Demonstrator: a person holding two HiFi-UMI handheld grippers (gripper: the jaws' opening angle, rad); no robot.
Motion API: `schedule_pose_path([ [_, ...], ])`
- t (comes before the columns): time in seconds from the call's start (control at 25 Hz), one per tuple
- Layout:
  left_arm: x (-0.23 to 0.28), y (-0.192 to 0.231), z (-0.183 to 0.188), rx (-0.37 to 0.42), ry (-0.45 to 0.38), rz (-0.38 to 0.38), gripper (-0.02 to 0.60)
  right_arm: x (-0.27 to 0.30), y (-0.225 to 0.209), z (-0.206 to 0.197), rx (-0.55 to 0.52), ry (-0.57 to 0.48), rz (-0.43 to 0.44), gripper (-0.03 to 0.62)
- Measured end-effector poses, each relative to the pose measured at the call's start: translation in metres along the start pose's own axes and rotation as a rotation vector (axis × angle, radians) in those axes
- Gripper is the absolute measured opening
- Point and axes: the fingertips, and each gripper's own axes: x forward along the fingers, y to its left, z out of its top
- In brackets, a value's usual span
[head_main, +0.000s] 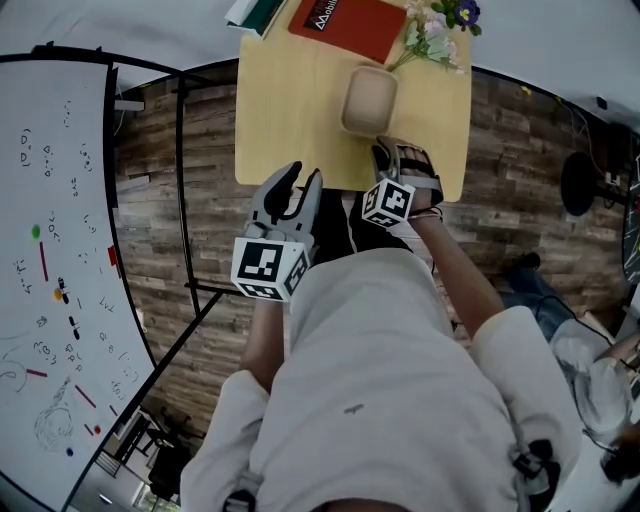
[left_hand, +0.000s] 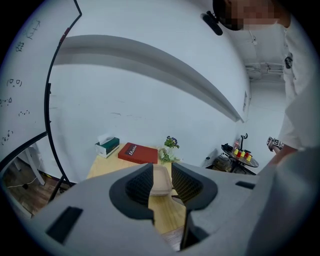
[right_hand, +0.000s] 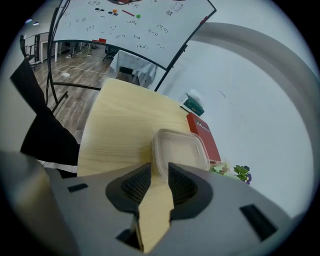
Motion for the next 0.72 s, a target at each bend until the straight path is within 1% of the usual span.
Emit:
schedule_pose_path([
  [0.2, 0.001, -0.002, -0.001, 0.002, 0.007, 0.000, 0.112, 0.006, 0.003, -0.002, -0.041, 0.004, -0.023, 0.112],
  [0.4, 0.000, -0.005, -0.003, 0.023, 0.020, -0.005, 0.112, 0.009, 0.006, -0.002, -0.082, 0.007, -0.049, 0.118],
  [0.72, 0.001, -0.005, -0.007, 0.021, 0.032, -0.003, 0.112, 0.016, 0.006, -0.004, -0.136, 0.018, -0.096, 0.112],
])
